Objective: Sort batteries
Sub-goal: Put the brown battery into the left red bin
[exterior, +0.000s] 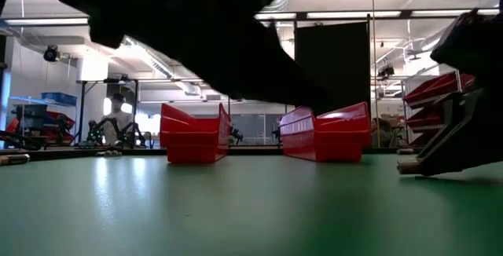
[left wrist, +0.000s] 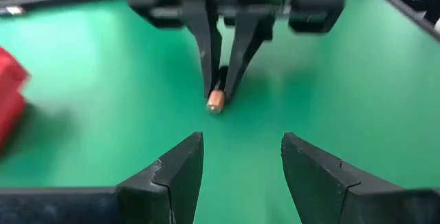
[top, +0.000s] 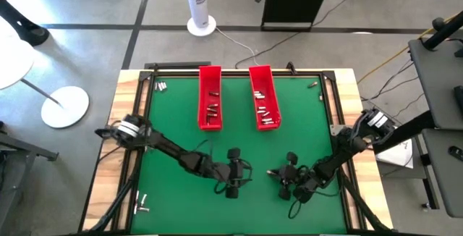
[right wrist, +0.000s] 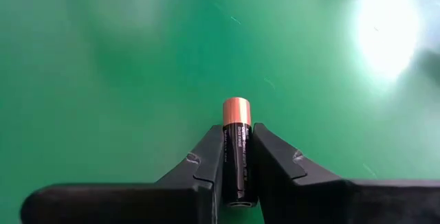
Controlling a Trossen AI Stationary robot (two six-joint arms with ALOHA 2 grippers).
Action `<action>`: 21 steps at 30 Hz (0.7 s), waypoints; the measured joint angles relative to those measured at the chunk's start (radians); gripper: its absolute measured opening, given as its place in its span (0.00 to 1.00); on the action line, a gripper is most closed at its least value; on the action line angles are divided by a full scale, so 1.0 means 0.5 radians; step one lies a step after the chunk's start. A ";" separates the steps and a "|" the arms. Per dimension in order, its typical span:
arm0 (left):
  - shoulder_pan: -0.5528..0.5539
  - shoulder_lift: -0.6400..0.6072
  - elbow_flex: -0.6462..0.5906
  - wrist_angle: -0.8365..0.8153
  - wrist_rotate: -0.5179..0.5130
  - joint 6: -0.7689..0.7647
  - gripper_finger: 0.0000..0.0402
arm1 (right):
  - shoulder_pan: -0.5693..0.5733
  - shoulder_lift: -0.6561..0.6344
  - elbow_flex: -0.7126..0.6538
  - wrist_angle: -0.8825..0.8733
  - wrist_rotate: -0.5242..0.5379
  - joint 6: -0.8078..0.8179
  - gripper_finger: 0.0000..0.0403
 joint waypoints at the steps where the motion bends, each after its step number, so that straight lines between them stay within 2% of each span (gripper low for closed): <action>1: 0.000 0.049 0.036 -0.004 0.005 -0.008 0.44 | 0.001 0.000 0.000 0.047 -0.003 -0.050 0.13; 10: 0.001 0.432 0.393 -0.044 0.053 -0.067 0.44 | -0.017 0.223 0.012 0.315 0.013 -0.176 0.14; 15: 0.001 0.505 0.545 -0.263 0.051 -0.099 0.44 | -0.011 0.331 0.010 0.404 0.025 -0.169 0.22; 21: -0.001 0.485 0.621 -0.501 -0.056 -0.132 0.44 | 0.018 0.301 0.008 0.398 0.017 -0.169 0.32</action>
